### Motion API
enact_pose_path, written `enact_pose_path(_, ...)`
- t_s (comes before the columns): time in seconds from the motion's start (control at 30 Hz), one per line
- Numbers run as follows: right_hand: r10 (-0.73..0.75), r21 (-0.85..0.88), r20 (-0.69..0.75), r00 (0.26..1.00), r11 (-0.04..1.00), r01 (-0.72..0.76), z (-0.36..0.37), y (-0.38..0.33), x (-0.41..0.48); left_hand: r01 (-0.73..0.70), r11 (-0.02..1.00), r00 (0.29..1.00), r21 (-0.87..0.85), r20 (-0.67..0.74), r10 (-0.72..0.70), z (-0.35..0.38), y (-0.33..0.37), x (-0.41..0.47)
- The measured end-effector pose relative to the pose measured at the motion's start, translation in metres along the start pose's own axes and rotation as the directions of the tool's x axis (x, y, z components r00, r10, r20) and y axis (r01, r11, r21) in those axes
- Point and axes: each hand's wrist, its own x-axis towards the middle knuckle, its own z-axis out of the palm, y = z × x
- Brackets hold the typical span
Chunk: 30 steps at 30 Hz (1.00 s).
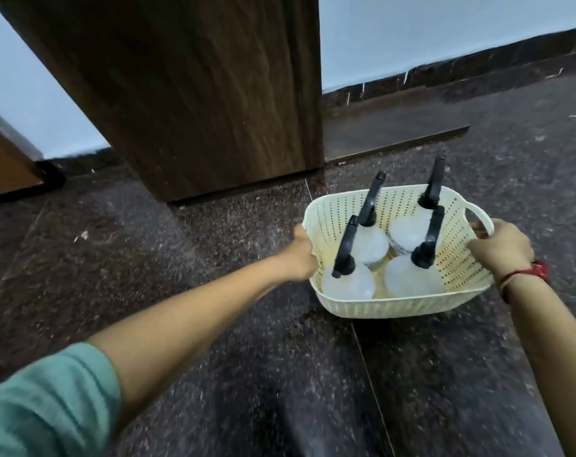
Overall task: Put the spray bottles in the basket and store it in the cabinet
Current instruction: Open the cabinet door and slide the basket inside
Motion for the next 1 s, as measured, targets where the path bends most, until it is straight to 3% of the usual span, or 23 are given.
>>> enact_pose_path(0.13, 0.031, -0.063, -0.069, 0.997, 0.997, -0.035, -0.023, 0.011, 0.025, 0.033, 0.997, 0.999, -0.063, 0.02, -0.032, 0.017, 0.034, 0.018)
enact_pose_path(0.4, 0.072, -0.064, -0.192, 0.979, 0.994, -0.085, -0.049, 0.027, 0.06, -0.031, 0.996, 0.996, -0.079, 0.075, 0.037, 0.032, 0.073, 0.044)
enact_pose_path(0.6, 0.0, -0.101, -0.239, 0.971, 0.995, -0.025, -0.047, 0.027, 0.064, -0.216, 0.976, 0.975, 0.041, 0.065, 0.213, -0.004, 0.075, 0.064)
enact_pose_path(0.7, -0.068, -0.195, -0.242, 0.968, 0.981, 0.021, -0.041, 0.022, 0.063, -0.185, 0.941, 0.982, 0.284, 0.012, 0.189, -0.039, 0.082, 0.083)
enact_pose_path(0.77, -0.109, -0.237, -0.249, 0.962, 0.97, 0.049, -0.036, 0.019, 0.059, -0.17, 0.834, 0.947, 0.525, -0.146, 0.285, -0.064, 0.088, 0.095)
enact_pose_path(0.87, -0.118, -0.26, -0.283, 0.952, 0.965, 0.042, -0.031, 0.018, 0.053, -0.004, 0.465, 0.788, 0.885, -0.283, 0.547, -0.117, 0.099, 0.113)
enact_pose_path(0.93, -0.121, -0.268, -0.302, 0.946, 0.963, 0.037, -0.029, 0.016, 0.052, 0.158, 0.239, 0.734, 0.958, -0.276, 0.62, -0.158, 0.108, 0.125)
enact_pose_path(1.0, -0.123, -0.271, -0.314, 0.941, 0.962, 0.035, -0.026, 0.013, 0.052, 0.292, 0.108, 0.718, 0.95, -0.292, 0.631, -0.197, 0.116, 0.133)
